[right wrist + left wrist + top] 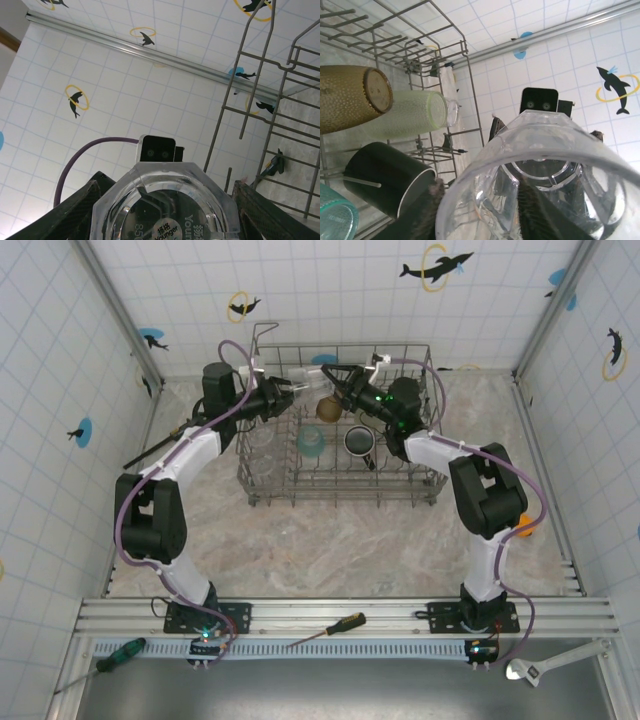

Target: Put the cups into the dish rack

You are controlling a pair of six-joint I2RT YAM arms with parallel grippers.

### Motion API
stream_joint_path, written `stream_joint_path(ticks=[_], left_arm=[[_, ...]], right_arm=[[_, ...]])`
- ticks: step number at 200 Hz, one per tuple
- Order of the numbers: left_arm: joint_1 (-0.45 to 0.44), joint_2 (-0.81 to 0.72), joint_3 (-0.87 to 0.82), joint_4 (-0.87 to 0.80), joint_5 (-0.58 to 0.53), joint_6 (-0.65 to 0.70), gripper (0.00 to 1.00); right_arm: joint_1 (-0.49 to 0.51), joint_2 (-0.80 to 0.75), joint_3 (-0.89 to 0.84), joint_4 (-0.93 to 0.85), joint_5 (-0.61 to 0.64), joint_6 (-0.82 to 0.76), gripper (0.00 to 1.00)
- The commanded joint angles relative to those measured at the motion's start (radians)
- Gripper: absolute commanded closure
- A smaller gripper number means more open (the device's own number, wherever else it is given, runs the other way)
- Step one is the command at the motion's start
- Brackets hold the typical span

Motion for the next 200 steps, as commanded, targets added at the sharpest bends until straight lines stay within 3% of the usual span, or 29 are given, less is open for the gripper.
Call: stream_joint_path(ticks=[1,72,138,200], left_arm=[[0.011,-0.059,0.055,-0.034,-0.032,0.056,0.52],[0.029,-0.119,0.084,-0.168,-0.082,0.153,0.36],[0.079,-0.171,0.097,-0.278,-0.114,0.230,0.30],[0.152,-0.231,0.120,-0.411,-0.190,0.316,0.20]], right_arm=[[0.001,-0.037,0.047,-0.046,0.020,-0.060,0.51],[-0.005,-0.029,0.174,-0.208,0.078,-0.195,0.52],[0.005,-0.025,0.199,-0.240,0.122,-0.240,0.52],[0.049,0.005,0.296,-0.391,0.149,-0.366,0.53]])
